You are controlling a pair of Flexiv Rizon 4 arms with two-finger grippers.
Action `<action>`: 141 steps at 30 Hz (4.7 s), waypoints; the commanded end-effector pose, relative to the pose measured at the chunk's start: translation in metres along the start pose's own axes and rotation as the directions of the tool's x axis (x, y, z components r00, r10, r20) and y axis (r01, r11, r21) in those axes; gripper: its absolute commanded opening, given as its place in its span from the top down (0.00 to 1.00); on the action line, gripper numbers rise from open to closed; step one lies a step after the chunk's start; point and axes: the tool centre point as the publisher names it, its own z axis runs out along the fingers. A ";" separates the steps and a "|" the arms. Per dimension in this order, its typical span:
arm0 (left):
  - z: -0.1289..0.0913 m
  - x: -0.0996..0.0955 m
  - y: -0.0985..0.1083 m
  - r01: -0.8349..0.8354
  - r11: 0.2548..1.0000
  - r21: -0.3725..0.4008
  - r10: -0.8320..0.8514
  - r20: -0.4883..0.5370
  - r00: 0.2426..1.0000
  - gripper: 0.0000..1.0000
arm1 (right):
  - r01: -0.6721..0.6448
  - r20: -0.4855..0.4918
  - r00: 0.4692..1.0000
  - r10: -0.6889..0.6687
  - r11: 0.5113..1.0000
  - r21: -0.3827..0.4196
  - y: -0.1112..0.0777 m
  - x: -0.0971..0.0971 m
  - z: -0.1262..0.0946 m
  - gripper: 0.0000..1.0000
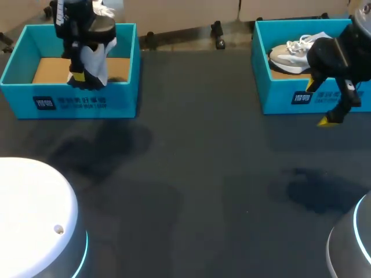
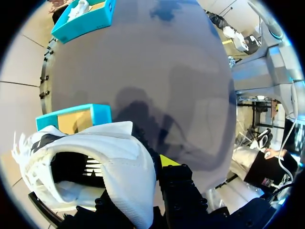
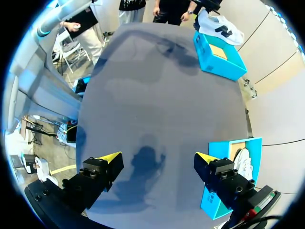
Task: Take the shoe out of the shoebox, open the shoe tongue, remove and reinsert the insole, then place the shoe into the shoebox
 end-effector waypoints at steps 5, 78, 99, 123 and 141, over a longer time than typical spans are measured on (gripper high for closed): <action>0.000 -0.009 0.022 0.012 1.000 0.011 -0.012 0.006 1.000 1.00 | -0.001 -0.004 1.000 0.001 1.000 0.003 0.001 -0.002 0.001 0.00; 0.019 -0.080 0.155 0.077 0.995 0.068 -0.082 0.078 0.994 1.00 | -0.001 -0.004 1.000 0.001 1.000 0.003 0.001 -0.002 0.001 0.00; 0.017 -0.095 0.183 -0.003 0.999 0.047 -0.001 0.091 0.996 1.00 | -0.001 -0.004 1.000 0.001 1.000 0.003 0.001 -0.002 0.001 0.00; 0.030 -0.109 0.235 -0.658 0.733 -0.171 0.676 0.075 0.734 1.00 | -0.001 -0.004 1.000 0.001 1.000 0.003 0.001 -0.002 0.001 0.00; 0.019 -0.127 0.244 -0.775 0.601 -0.197 0.795 0.048 0.604 1.00 | -0.001 -0.004 1.000 0.001 1.000 0.003 0.001 -0.002 0.001 0.00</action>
